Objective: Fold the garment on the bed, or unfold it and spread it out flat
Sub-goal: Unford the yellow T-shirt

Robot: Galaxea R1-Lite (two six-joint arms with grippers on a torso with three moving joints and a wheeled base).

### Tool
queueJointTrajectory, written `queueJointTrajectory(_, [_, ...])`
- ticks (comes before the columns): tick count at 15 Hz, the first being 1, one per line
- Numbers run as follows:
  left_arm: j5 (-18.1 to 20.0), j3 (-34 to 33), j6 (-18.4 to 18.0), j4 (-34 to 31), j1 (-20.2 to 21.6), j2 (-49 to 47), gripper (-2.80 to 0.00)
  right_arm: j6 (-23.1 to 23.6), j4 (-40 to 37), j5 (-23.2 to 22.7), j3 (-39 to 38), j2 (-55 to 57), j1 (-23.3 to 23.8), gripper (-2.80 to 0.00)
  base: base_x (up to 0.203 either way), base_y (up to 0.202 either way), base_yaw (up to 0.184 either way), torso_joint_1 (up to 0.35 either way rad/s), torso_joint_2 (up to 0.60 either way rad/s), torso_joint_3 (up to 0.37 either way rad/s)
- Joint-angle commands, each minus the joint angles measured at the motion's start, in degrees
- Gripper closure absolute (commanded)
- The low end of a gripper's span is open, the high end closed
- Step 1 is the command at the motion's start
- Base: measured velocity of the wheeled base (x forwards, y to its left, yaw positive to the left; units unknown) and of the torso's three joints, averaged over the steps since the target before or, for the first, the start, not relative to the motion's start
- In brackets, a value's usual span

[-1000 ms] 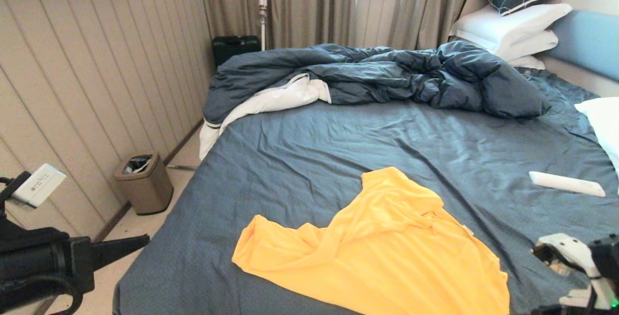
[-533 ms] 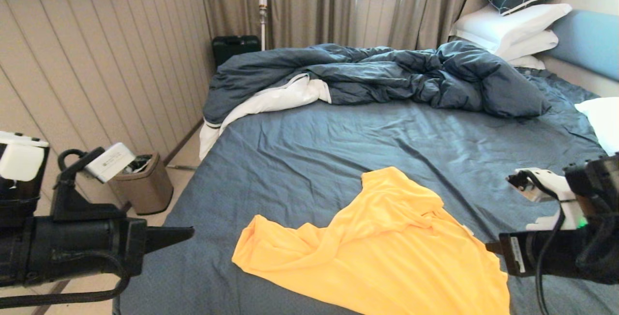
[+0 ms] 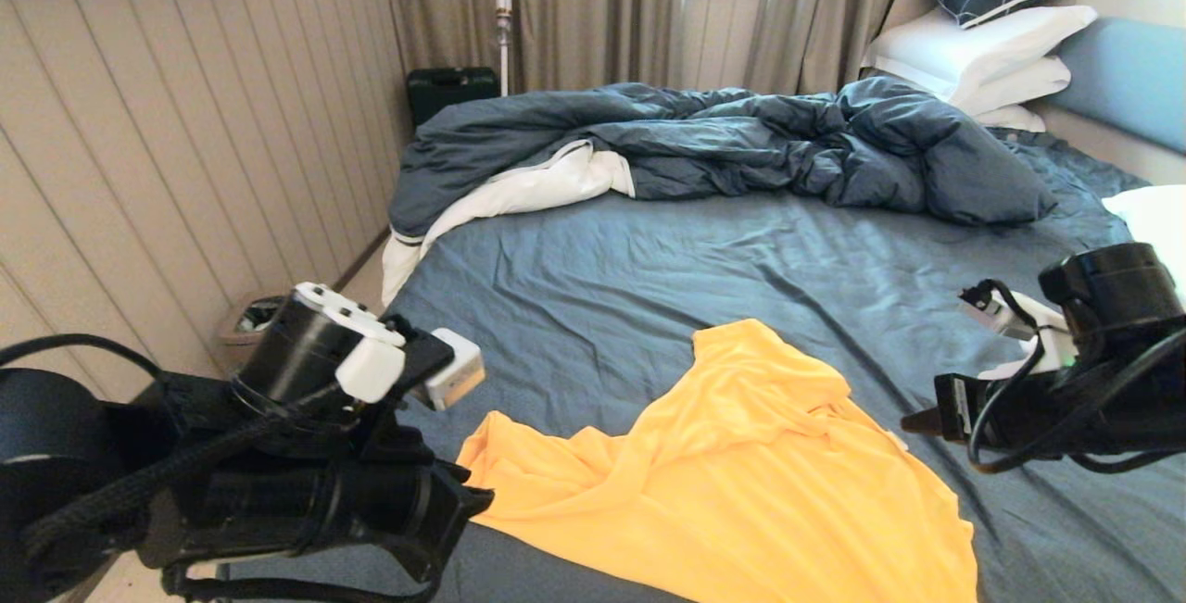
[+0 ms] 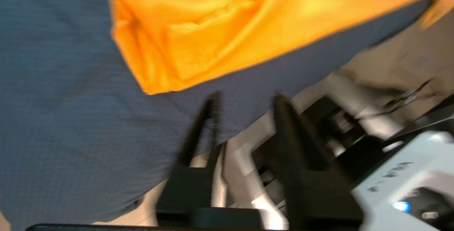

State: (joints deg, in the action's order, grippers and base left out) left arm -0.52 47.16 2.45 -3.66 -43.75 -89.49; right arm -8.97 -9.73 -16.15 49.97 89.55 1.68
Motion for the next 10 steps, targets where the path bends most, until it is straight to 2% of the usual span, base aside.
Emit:
queueJointTrajectory(1, [-3.6,0.9,-0.6,0.0,-4.7,-7.1,-2.80,-0.1,0.3,-2.0,0.6,2.9,3.0,0.00,0.000,0.000,0.000,0.000,0.00,0.000])
queueJointTrajectory(2, [-5.5,1.8,-1.7,0.2,-7.0,-9.1,-2.80,0.0,0.5,-3.4,0.8,3.3,4.4,0.00,0.000,0.000,0.000,0.000,0.00,0.000])
queueJointTrajectory(4, [-7.6,3.5,-3.1,3.7,-9.2,-12.7,-2.80,0.3,0.6,-6.9,1.0,3.9,7.0,0.00,0.000,0.000,0.000,0.000,0.00,0.000])
queueJointTrajectory(7, [-11.6,4.9,-3.6,11.8,-11.8,-19.9,-2.80,0.6,0.7,-8.0,0.9,3.8,9.3,0.00,0.000,0.000,0.000,0.000,0.00,0.000])
queueJointTrajectory(10, [-12.5,6.9,-4.0,14.5,-12.8,-23.5,-2.80,0.8,1.0,-9.8,0.7,4.9,10.2,0.00,0.000,0.000,0.000,0.000,0.00,0.000])
